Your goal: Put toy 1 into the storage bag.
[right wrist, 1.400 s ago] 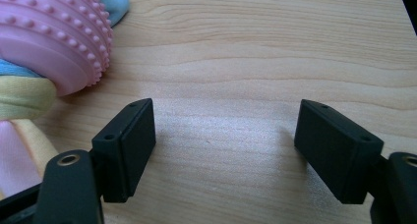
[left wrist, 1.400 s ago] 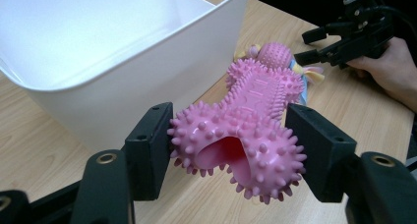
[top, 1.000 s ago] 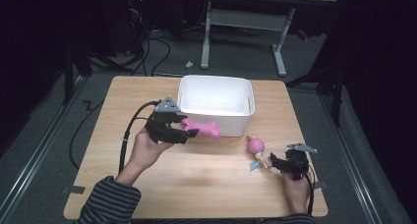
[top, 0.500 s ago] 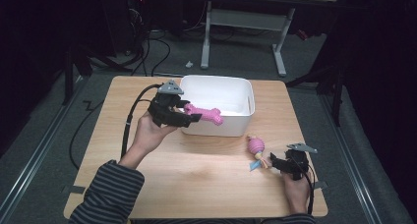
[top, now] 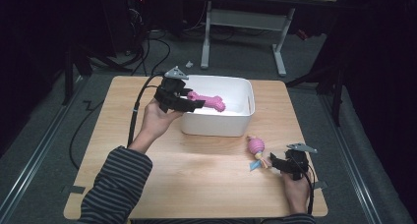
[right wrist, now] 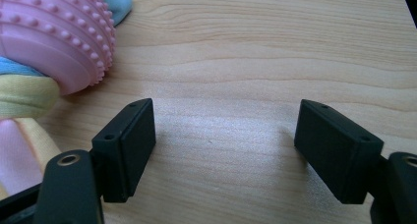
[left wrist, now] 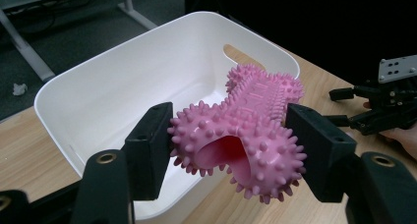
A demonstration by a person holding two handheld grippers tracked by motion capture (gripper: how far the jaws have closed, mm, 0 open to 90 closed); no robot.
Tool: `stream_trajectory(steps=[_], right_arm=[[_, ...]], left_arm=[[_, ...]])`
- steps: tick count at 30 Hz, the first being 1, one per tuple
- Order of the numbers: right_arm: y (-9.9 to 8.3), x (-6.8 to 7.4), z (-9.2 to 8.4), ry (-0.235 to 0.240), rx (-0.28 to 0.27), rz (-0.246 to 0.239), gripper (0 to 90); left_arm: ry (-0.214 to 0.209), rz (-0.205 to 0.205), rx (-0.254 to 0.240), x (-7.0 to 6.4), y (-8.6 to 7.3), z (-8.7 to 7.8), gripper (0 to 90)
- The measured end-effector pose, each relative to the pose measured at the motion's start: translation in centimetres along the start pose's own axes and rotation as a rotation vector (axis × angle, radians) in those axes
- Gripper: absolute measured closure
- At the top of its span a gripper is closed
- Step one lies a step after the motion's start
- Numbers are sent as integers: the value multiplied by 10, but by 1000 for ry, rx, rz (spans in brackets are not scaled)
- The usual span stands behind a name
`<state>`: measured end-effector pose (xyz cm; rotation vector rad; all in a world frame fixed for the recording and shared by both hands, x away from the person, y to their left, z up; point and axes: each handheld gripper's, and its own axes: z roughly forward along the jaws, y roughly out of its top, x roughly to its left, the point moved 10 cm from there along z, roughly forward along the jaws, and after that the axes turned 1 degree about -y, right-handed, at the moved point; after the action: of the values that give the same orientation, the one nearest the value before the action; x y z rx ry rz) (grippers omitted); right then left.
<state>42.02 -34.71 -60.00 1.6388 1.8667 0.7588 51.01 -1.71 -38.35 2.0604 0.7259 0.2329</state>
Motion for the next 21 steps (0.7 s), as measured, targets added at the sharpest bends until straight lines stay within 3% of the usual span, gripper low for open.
stream_trajectory(steps=[21], right_arm=[[0, 0, 0, 0, 1, -1, 236]], left_arm=[[44, -12, 99, 21, -12, 36, 370]])
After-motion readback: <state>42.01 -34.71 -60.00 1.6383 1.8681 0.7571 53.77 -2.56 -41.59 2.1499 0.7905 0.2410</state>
